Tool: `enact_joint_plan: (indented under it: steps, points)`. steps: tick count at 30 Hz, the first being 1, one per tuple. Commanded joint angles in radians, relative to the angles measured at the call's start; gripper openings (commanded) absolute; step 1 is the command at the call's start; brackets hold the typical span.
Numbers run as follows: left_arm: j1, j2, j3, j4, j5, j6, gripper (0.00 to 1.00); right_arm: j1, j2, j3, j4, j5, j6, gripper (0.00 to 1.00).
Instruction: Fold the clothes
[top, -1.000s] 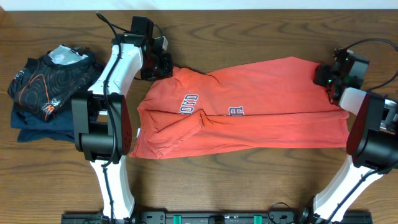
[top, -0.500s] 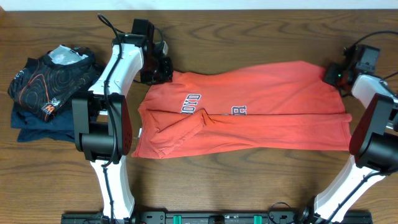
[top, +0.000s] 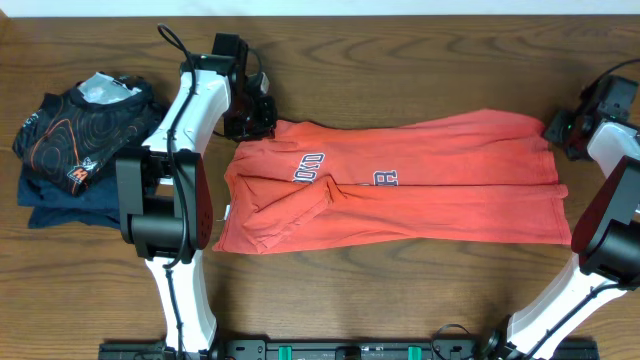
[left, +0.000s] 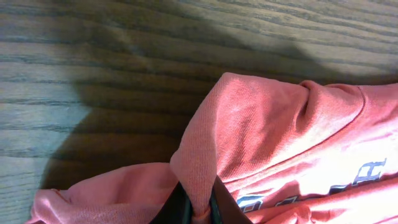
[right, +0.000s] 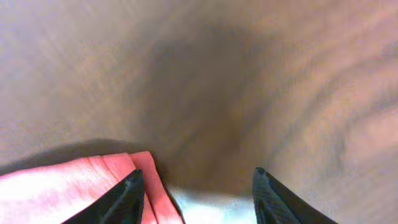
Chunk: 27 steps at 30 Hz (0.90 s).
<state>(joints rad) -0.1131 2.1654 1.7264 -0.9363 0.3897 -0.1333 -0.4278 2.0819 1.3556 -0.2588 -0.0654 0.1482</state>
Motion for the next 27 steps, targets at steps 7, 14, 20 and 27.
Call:
enact_joint_plan:
  steps: [7,14,20,27]
  points:
    - [0.002,-0.009,-0.008,0.004,-0.016,-0.003,0.1,0.041,-0.032,0.011,0.101,-0.197,0.0,0.54]
    - [0.002,-0.009,-0.008,0.006,-0.016,-0.01,0.09,0.1,-0.005,0.011,0.087,-0.119,0.0,0.57]
    - [0.002,-0.009,-0.008,0.006,-0.016,-0.01,0.1,0.113,0.056,0.011,0.101,-0.088,0.001,0.59]
    - [0.002,-0.009,-0.008,0.006,-0.016,-0.01,0.1,0.113,0.092,0.011,0.074,-0.07,0.0,0.59]
